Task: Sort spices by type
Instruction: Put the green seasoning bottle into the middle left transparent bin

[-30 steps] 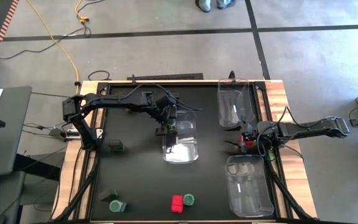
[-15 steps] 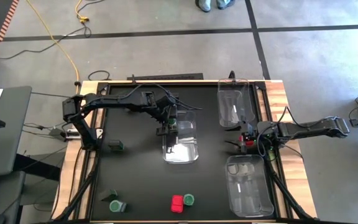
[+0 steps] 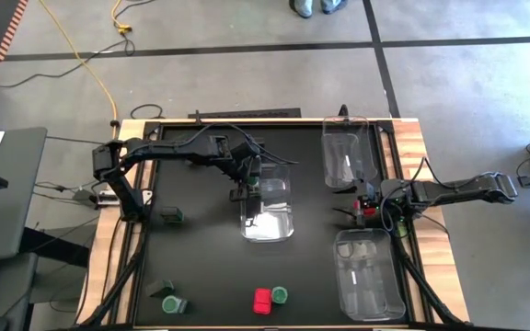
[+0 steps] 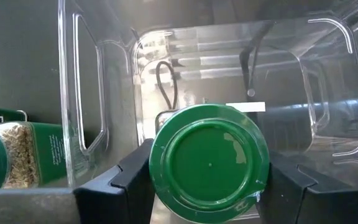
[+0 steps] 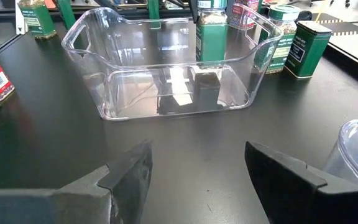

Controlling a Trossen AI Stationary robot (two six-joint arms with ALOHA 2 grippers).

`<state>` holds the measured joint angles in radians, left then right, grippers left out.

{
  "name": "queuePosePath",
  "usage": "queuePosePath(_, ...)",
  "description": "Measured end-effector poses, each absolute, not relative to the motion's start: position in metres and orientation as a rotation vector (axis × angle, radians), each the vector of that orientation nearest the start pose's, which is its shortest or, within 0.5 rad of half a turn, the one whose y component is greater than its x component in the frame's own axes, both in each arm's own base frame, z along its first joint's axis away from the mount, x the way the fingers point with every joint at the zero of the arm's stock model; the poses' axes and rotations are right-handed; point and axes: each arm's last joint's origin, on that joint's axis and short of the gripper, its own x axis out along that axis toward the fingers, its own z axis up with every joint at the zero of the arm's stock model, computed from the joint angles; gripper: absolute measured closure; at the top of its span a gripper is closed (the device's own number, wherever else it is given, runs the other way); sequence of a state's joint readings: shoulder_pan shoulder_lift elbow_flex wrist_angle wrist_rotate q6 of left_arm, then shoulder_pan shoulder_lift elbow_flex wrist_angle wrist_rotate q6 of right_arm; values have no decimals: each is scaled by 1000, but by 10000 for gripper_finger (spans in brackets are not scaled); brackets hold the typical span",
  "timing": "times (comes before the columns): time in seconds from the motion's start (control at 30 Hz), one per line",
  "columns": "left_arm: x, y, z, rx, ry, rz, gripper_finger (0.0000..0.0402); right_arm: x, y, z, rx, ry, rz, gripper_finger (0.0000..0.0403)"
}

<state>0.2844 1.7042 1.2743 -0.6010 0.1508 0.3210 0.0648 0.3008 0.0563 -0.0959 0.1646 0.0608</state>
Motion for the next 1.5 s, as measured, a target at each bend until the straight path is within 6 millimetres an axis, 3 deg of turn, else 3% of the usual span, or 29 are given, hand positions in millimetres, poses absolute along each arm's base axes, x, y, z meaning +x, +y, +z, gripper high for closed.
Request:
queuePosePath(0.37,341,95,236,77,987,-34,160,111,2,148,21,335,-109,117)
queuePosePath(1.5,342,96,237,-154,972,102,158,111,2,148,21,335,-109,117)
